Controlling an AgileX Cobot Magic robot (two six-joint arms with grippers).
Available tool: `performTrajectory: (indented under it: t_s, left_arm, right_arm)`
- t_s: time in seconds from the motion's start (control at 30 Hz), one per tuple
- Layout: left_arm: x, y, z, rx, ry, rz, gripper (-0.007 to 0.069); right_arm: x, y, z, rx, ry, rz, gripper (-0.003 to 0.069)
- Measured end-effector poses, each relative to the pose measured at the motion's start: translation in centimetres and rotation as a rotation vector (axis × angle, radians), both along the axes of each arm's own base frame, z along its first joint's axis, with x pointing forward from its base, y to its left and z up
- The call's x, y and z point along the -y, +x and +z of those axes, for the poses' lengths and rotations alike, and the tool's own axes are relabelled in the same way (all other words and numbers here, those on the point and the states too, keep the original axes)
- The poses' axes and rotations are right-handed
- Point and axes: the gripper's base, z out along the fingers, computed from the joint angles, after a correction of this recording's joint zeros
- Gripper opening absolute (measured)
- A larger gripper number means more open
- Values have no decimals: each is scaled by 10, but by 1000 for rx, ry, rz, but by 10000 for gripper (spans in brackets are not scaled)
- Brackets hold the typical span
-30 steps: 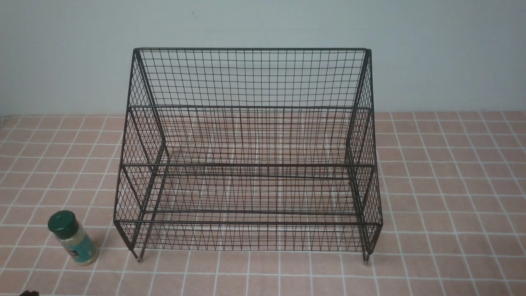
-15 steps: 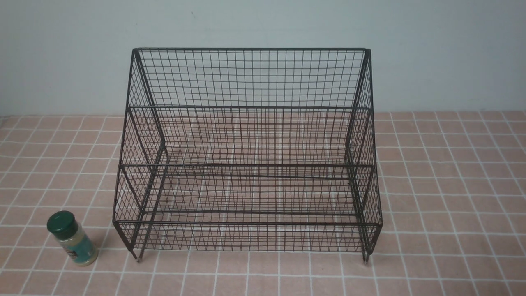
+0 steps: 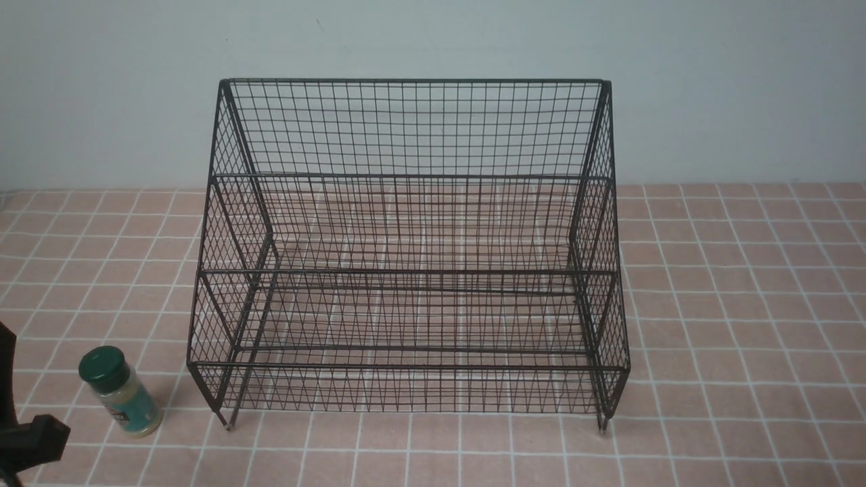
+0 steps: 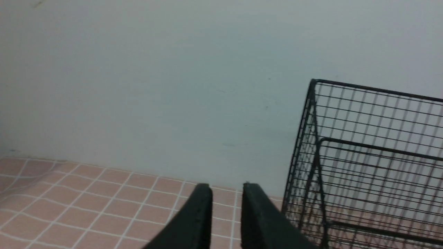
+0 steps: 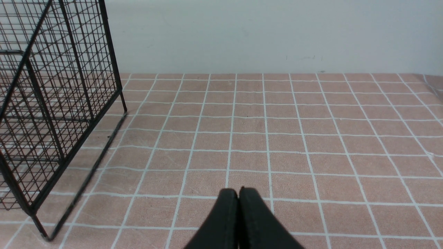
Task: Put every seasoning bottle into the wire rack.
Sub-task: Use the left arm to grab the condiment bottle closest to it
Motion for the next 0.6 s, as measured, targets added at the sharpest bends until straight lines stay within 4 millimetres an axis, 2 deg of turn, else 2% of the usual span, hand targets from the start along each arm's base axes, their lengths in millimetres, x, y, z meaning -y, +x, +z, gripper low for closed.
performTrajectory:
  t_s: [0.07, 0.1, 0.23, 0.27, 0.3, 0.4, 0.5, 0.6]
  left_arm:
    - [-2, 9, -5, -22, 4, 31, 209]
    - [-2, 10, -5, -25, 5, 33, 217]
    - [-2, 30, -18, -115, 34, 54, 402]
    - [-2, 31, -18, -113, 36, 56, 409]
    - [-1, 40, -22, -141, 52, 58, 466]
    - [0, 49, -27, -155, 74, 56, 518]
    - [1, 55, -33, -173, 90, 55, 531]
    - [1, 61, -47, -238, 88, 56, 532]
  right_arm:
    - [0, 0, 0, 0, 0, 0, -13]
    - [0, 0, 0, 0, 0, 0, -13]
    - [0, 0, 0, 0, 0, 0, -13]
    - [0, 0, 0, 0, 0, 0, -13]
    - [0, 0, 0, 0, 0, 0, -13]
    - [0, 0, 0, 0, 0, 0, -13]
    - [0, 0, 0, 0, 0, 0, -13]
    - [0, 0, 0, 0, 0, 0, -13]
